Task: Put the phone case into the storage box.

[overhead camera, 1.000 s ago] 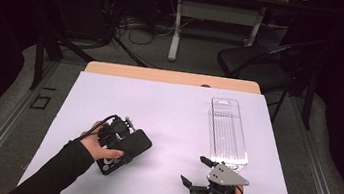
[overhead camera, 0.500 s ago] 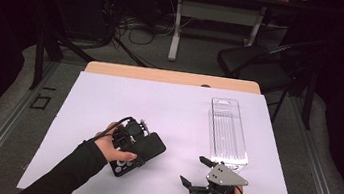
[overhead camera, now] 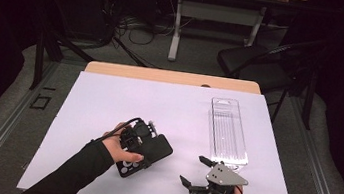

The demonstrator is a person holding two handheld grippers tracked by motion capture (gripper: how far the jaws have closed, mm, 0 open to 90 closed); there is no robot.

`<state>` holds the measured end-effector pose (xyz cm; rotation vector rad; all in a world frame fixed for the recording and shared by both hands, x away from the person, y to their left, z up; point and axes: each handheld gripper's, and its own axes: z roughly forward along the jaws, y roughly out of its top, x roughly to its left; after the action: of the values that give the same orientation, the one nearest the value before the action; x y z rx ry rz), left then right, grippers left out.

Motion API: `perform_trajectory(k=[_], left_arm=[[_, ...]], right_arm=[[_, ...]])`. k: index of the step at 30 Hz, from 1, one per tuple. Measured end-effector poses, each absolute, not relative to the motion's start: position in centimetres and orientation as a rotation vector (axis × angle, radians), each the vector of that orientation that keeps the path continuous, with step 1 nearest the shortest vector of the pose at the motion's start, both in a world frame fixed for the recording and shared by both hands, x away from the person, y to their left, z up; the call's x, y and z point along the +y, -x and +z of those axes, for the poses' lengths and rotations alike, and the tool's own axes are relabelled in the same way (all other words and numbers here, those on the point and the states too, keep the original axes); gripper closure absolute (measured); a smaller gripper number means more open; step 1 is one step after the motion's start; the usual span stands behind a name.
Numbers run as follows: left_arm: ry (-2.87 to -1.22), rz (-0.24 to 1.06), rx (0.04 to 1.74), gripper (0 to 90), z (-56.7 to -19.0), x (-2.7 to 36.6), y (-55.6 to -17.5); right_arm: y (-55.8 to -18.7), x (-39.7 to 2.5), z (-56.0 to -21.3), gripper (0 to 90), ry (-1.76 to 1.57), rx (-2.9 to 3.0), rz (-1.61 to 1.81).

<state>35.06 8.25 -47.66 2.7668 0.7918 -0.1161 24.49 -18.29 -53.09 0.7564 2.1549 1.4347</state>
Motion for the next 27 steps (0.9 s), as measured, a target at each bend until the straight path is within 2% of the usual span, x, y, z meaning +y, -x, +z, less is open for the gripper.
perform_trajectory(k=[21, 27], left_arm=[[-2.790, -0.152, 0.768, 14.7, -46.9, 8.0, -35.4], [-2.797, -0.155, 0.776, 14.7, -46.8, 8.2, -35.7]], right_arm=[[-26.3, -16.6, -51.3, 14.9, -0.643, 2.289, 1.248], [-26.7, -15.5, -50.6, 18.9, -0.470, 2.274, 1.119]])
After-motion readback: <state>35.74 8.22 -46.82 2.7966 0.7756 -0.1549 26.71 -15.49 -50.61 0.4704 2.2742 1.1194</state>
